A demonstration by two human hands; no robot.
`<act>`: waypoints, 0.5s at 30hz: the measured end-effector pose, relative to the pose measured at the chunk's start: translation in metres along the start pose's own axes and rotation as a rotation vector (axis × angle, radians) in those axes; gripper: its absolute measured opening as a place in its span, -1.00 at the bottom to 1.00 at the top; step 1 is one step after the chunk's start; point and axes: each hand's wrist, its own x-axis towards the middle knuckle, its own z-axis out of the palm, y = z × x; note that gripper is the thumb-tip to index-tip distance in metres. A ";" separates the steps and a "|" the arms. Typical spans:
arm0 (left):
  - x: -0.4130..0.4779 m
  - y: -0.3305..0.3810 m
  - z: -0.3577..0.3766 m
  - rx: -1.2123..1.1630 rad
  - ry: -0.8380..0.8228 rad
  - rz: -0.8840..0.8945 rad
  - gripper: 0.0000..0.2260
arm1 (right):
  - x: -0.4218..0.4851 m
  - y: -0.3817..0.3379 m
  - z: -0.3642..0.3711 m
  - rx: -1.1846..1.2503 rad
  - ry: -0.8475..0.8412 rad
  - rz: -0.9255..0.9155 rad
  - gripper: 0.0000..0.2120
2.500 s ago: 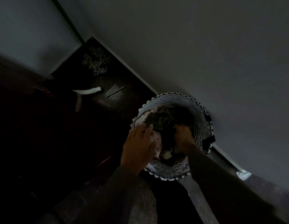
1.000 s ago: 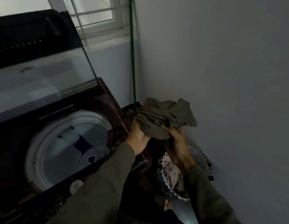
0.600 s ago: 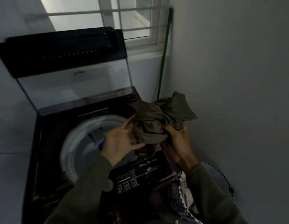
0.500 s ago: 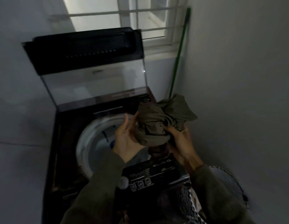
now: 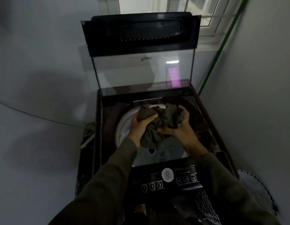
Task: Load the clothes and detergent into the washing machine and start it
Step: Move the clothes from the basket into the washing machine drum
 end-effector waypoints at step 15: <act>0.048 -0.081 -0.044 0.293 -0.065 -0.288 -0.61 | 0.063 0.080 0.028 -0.686 -0.366 0.066 -0.31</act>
